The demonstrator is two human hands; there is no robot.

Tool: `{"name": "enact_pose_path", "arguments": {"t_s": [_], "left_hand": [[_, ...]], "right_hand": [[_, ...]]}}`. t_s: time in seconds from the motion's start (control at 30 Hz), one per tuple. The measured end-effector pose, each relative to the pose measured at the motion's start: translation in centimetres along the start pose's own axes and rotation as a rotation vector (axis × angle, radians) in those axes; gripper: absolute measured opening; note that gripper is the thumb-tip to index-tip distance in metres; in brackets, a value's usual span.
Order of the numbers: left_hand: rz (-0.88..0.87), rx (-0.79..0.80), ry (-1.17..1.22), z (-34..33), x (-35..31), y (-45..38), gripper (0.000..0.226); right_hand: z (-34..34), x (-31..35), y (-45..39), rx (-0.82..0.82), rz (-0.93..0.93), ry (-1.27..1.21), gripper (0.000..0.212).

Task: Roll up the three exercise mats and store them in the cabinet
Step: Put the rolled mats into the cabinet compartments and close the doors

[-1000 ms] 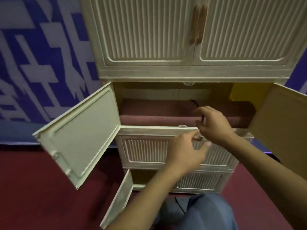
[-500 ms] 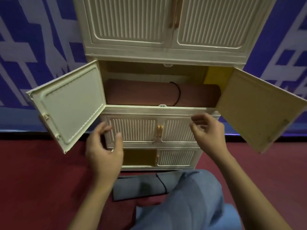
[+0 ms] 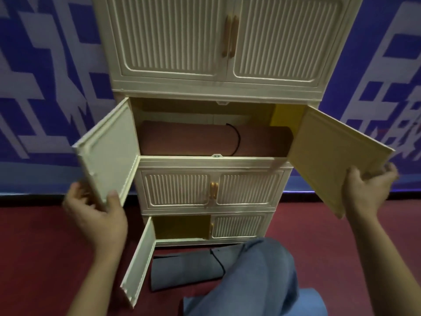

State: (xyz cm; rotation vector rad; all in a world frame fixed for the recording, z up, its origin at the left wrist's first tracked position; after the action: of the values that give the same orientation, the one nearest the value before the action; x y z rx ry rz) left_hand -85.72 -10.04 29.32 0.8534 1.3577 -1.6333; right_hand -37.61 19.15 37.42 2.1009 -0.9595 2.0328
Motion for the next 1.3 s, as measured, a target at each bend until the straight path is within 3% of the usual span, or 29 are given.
{"name": "enact_pose_path", "arguments": {"t_s": [0.1,0.17,0.3,0.57,0.7,0.87,0.93,1.0,1.07,1.17,1.23,1.3], "left_hand": [[-0.034,0.147,0.018,-2.4,-0.5,1.1,0.034],[-0.040,0.229,0.021,-4.4,-1.0,1.9,0.030],[-0.079,0.347,0.022,-8.5,-4.3,4.5,0.030],[-0.202,0.729,0.002,-21.0,-9.2,5.8,0.045],[-0.248,0.786,-0.068,-26.2,-9.9,3.8,0.043],[-0.402,1.000,-0.293,-30.2,-8.6,3.5,0.080],[-0.450,1.006,-0.328,-31.1,-7.9,2.8,0.082],[-0.505,0.940,-0.361,-31.3,-7.2,2.4,0.074],[-0.385,0.865,-0.229,-31.1,-5.4,2.9,0.052],[0.056,0.876,-0.136,-31.4,0.6,5.9,0.015],[0.226,1.029,-0.291,-32.6,4.9,8.9,0.012],[0.299,1.142,-0.395,-33.8,7.6,10.8,0.036]], "right_hand": [[-1.0,-2.3,1.3,0.056,-0.028,0.073,0.020],[-2.2,-3.2,2.5,0.113,-0.050,0.073,0.012],[-5.9,-4.4,5.3,0.220,-0.041,0.061,0.023],[-18.5,-2.3,9.3,0.608,0.027,-0.136,0.022],[-25.7,-0.8,9.0,0.802,0.049,-0.010,0.022],[-31.4,-1.9,8.3,1.111,0.102,0.322,0.064],[-31.5,-2.7,8.4,1.141,0.124,0.364,0.073],[-30.8,-3.8,9.0,1.171,0.114,0.325,0.067],[-29.4,-5.6,10.0,1.162,0.077,0.275,0.062],[-26.3,-10.4,10.9,1.006,0.006,0.292,0.042],[-24.0,-13.9,11.2,0.909,-0.045,0.344,0.024],[-22.0,-16.4,11.8,0.869,-0.119,0.401,0.020]]}}
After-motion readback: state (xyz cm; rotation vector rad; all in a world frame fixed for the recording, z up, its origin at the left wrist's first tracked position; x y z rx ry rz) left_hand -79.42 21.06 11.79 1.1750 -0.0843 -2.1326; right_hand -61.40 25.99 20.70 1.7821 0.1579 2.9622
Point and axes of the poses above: each hand's wrist, its own y-axis away from the middle knuckle, its own z-axis out of the back of the hand, x = y × z, the point moved 6 cm from there along -y, towards the middle knuckle, and after that the axes turned 12 degrees about -y, right-handed, at the moved point
